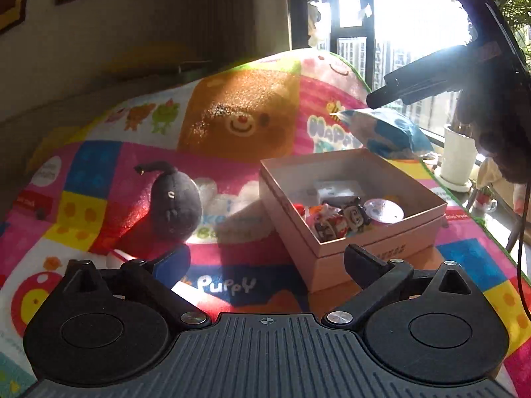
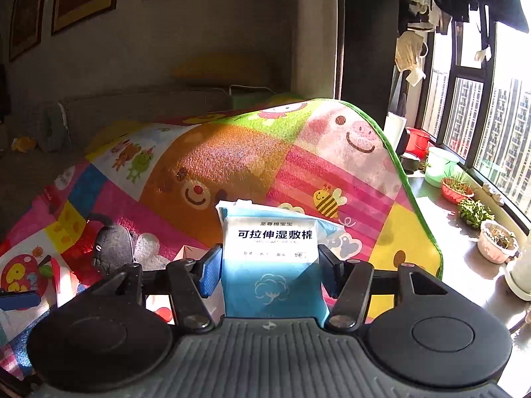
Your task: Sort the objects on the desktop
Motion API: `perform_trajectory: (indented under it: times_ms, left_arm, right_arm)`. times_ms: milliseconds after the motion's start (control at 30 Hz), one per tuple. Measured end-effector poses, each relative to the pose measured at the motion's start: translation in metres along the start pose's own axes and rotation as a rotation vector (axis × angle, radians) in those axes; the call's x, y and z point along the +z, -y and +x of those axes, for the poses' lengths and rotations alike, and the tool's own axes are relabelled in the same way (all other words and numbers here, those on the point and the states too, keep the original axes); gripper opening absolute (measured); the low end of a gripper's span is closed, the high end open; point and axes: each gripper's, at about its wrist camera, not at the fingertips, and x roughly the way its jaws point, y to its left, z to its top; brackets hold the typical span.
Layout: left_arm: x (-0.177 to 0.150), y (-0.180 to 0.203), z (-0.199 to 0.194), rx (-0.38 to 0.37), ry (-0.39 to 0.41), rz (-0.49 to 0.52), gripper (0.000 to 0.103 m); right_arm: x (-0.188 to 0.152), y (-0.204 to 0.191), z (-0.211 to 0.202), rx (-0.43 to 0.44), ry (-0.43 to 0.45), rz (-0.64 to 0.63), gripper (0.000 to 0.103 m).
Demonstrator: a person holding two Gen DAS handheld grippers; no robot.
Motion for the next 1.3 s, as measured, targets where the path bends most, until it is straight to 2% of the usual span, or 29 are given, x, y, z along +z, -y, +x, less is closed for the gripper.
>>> perform_trajectory:
  times_ms: [100,200,367,400,500,600,700,833,900,1000,1067,1100,1167,1200,1300]
  left_arm:
    - [-0.031,-0.017,-0.004,0.059,-0.055,-0.02,0.102]
    - [-0.054,-0.037,-0.004,0.083,-0.11,-0.1,0.102]
    - [-0.074,-0.062,-0.01,0.168,-0.122,-0.19,0.103]
    - [-0.076,-0.064,-0.01,0.185,-0.122,-0.195,0.103]
    - [-0.083,-0.071,-0.011,0.256,-0.135,-0.204,0.103]
    - [-0.086,-0.077,-0.012,0.25,-0.141,-0.254,0.103]
    - [-0.087,-0.075,-0.015,0.252,-0.126,-0.249,0.103]
    - [-0.088,-0.071,-0.017,0.247,-0.11,-0.228,0.103]
    - [-0.088,-0.071,-0.015,0.25,-0.118,-0.228,0.103]
    - [-0.089,-0.074,-0.014,0.253,-0.122,-0.245,0.103]
    - [-0.09,-0.077,-0.015,0.253,-0.118,-0.266,0.103]
    - [-0.09,-0.079,-0.015,0.254,-0.118,-0.278,0.103]
    - [-0.09,-0.082,-0.014,0.244,-0.127,-0.292,0.103]
    - [-0.09,-0.083,-0.013,0.241,-0.132,-0.296,0.103]
    - [-0.09,-0.082,-0.013,0.24,-0.132,-0.291,0.103]
  right_arm:
    - [-0.008,0.002,0.015,-0.024,-0.029,0.015,0.07]
    - [-0.017,0.007,0.017,-0.039,-0.055,0.038,0.07]
    - [-0.027,0.002,0.009,-0.038,-0.094,0.045,0.071]
    - [-0.029,-0.002,0.007,-0.028,-0.101,0.045,0.075]
    - [-0.036,-0.03,0.004,0.019,-0.107,0.028,0.089]
    - [-0.041,-0.082,0.013,0.062,-0.103,-0.082,0.098]
    - [-0.038,-0.136,0.036,0.128,-0.127,-0.155,0.1]
    - [-0.024,-0.193,0.077,0.217,-0.172,-0.105,0.1]
    - [-0.017,-0.22,0.102,0.204,-0.162,-0.086,0.101]
    - [-0.009,-0.244,0.147,0.131,-0.177,-0.065,0.101]
    - [-0.009,-0.247,0.168,0.102,-0.21,-0.055,0.094]
    - [-0.011,-0.246,0.177,0.091,-0.234,-0.057,0.081]
    - [-0.012,-0.24,0.174,0.157,-0.252,-0.041,0.063]
    - [-0.012,-0.238,0.165,0.17,-0.255,-0.044,0.058]
    - [-0.013,-0.23,0.124,0.204,-0.219,-0.082,0.055]
